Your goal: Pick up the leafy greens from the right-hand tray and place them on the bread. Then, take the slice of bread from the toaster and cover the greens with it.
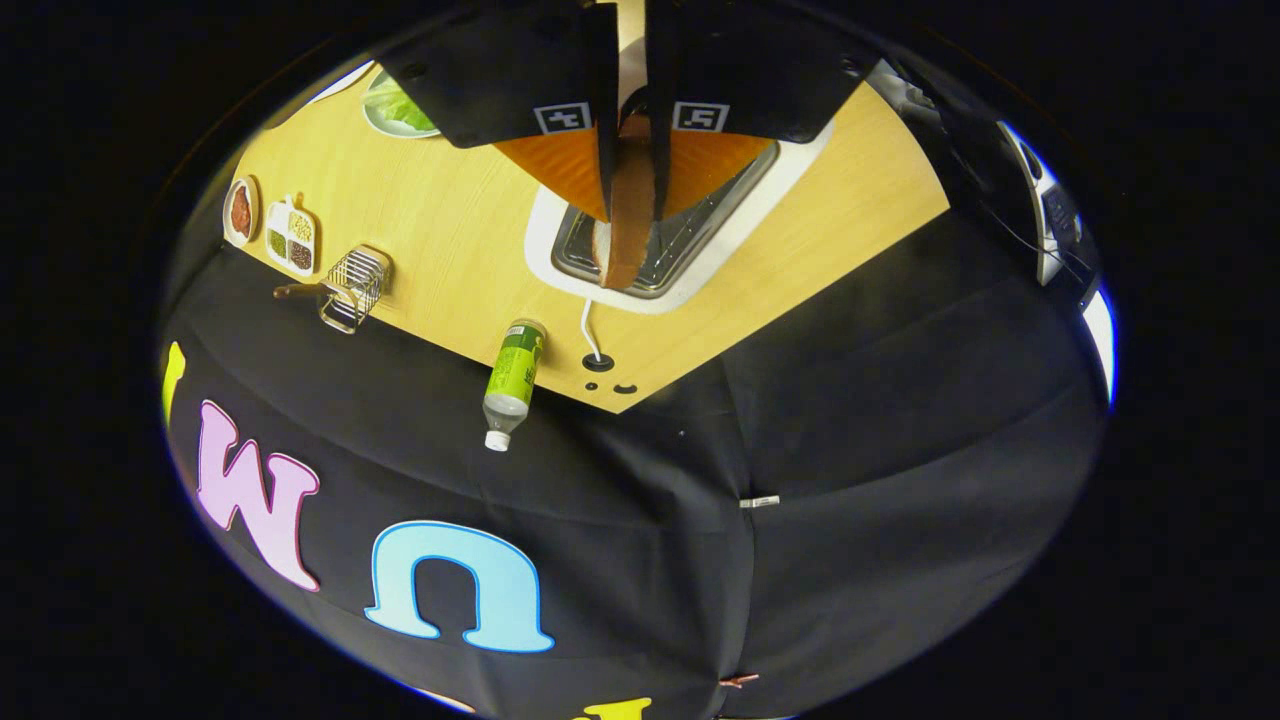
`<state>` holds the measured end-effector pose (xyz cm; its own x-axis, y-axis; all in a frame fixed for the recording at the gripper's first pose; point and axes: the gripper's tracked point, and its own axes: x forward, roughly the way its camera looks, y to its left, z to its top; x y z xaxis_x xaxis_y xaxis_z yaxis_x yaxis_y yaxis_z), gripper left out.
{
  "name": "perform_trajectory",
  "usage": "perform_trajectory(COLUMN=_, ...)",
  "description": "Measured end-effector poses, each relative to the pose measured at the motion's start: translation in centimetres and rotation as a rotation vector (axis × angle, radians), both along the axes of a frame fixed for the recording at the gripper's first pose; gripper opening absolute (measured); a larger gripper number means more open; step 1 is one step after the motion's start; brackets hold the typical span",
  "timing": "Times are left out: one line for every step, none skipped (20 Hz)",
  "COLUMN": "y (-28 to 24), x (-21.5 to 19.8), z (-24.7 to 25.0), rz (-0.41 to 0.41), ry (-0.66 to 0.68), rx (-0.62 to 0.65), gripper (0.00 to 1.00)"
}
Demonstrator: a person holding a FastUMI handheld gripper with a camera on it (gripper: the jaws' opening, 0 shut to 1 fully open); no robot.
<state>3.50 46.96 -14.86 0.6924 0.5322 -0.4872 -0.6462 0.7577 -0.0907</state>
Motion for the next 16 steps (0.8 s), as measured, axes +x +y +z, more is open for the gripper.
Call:
perform_trajectory(y=-0.1, x=-0.1, z=0.7, rz=-0.003, ry=-0.004, rx=0.010, gripper=0.15)
perform_trajectory(y=-0.2, x=-0.2, z=1.3, rz=-0.006, ry=-0.001, rx=0.028, gripper=0.15)
perform_trajectory(y=-0.2, x=-0.3, z=2.2, rz=-0.003, ry=-0.004, rx=0.042, gripper=0.15)
perform_trajectory(y=-0.3, x=-0.3, z=3.2, rz=-0.001, ry=-0.021, rx=0.048, gripper=0.15)
perform_trajectory(y=-0.7, x=-0.3, z=4.3, rz=0.001, ry=-0.038, rx=0.053, gripper=0.15)
perform_trajectory(y=-0.9, x=-0.3, z=5.4, rz=0.001, ry=-0.053, rx=0.066, gripper=0.15)
perform_trajectory(y=-1.1, x=-0.4, z=6.3, rz=0.000, ry=-0.064, rx=0.082, gripper=0.15)
perform_trajectory(y=-1.6, x=-0.4, z=7.2, rz=-0.002, ry=-0.064, rx=0.096, gripper=0.15)
perform_trajectory(y=-2.2, x=-0.4, z=7.9, rz=-0.014, ry=-0.065, rx=0.108, gripper=0.15)
perform_trajectory(y=-3.2, x=-0.2, z=8.7, rz=-0.035, ry=-0.079, rx=0.113, gripper=0.15)
perform_trajectory(y=-4.0, x=0.1, z=9.5, rz=-0.048, ry=-0.101, rx=0.117, gripper=0.15)
perform_trajectory(y=-4.8, x=0.4, z=10.1, rz=-0.059, ry=-0.114, rx=0.120, gripper=0.14)
perform_trajectory(y=-5.7, x=0.5, z=10.2, rz=-0.068, ry=-0.115, rx=0.121, gripper=0.15)
perform_trajectory(y=-6.7, x=0.8, z=9.8, rz=-0.079, ry=-0.108, rx=0.114, gripper=0.15)
perform_trajectory(y=-7.9, x=1.1, z=9.4, rz=-0.094, ry=-0.097, rx=0.112, gripper=0.15)
perform_trajectory(y=-9.1, x=1.3, z=8.7, rz=-0.112, ry=-0.080, rx=0.112, gripper=0.15)
